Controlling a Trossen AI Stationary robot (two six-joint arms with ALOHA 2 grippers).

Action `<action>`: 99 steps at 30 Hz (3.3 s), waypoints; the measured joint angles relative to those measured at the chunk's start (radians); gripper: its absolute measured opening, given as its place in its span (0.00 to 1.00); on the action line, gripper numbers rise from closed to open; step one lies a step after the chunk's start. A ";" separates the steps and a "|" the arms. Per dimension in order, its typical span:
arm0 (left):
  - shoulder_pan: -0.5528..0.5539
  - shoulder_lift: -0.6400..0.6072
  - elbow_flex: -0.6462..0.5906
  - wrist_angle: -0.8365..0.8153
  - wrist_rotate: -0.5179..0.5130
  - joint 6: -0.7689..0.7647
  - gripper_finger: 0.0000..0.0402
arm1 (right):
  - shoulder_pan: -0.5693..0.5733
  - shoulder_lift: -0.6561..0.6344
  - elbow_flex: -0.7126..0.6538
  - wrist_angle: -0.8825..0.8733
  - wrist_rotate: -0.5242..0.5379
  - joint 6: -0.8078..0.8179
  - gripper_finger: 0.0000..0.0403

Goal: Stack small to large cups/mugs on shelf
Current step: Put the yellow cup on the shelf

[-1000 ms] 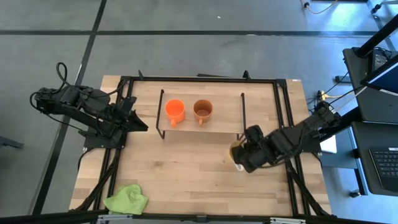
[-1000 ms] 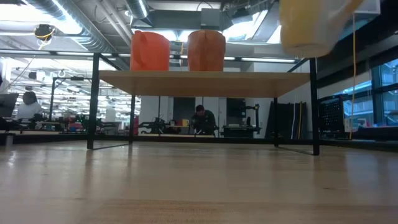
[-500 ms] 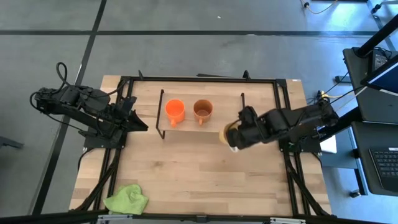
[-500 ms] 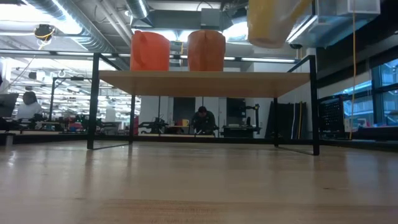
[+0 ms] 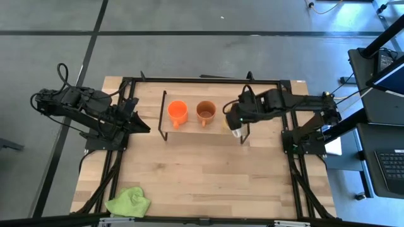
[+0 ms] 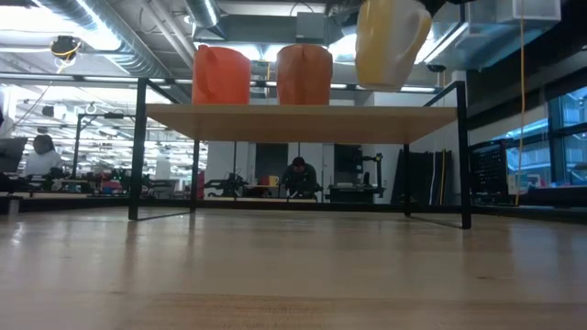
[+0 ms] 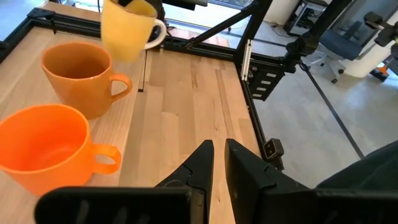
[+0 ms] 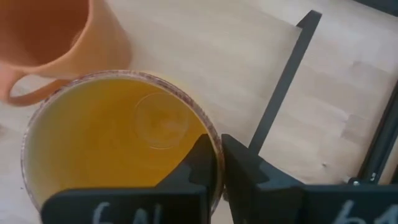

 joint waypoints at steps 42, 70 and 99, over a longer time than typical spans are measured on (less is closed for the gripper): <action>0.066 0.042 0.000 -0.002 0.012 0.051 0.09 | -0.225 0.057 -0.002 -0.010 -0.222 0.044 0.08; 0.066 0.050 0.000 -0.056 0.012 0.078 0.09 | -0.197 0.072 -0.001 -0.009 -0.217 0.120 0.13; 0.066 0.050 0.000 -0.050 0.012 0.069 0.09 | -0.208 0.066 0.244 -0.010 -0.134 -0.064 0.13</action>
